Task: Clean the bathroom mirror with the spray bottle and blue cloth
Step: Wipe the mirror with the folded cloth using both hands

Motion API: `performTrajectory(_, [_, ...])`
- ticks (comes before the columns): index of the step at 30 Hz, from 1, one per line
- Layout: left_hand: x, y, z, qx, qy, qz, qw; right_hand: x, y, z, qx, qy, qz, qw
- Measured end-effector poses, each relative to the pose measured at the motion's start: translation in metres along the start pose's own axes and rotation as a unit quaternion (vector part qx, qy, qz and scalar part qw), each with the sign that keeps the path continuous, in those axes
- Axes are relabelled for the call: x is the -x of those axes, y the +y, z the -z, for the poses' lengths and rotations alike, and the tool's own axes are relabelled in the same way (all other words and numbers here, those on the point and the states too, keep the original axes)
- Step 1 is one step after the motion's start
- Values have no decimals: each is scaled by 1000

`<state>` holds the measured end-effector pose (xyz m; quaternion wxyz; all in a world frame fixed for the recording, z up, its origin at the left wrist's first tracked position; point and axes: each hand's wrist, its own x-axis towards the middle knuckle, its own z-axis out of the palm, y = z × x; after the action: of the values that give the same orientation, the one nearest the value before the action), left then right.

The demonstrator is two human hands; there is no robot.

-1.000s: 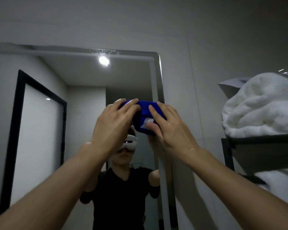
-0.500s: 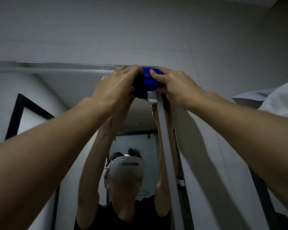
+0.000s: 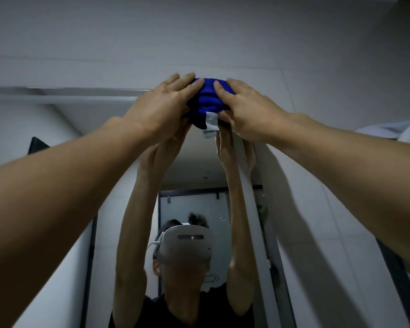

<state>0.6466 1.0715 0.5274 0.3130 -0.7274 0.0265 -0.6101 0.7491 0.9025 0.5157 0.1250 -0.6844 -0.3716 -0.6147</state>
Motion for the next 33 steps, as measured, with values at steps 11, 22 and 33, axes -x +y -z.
performTrajectory(11, [45,-72,24,-19,-26,39,999,-31,-84,-6,-17,11,23,1000])
performTrajectory(22, [78,-81,31,14,-7,41,999,-21,-105,-6,-32,-29,41,998])
performTrajectory(33, [145,-38,35,47,-3,37,998,56,-118,-20,-42,-13,68,997])
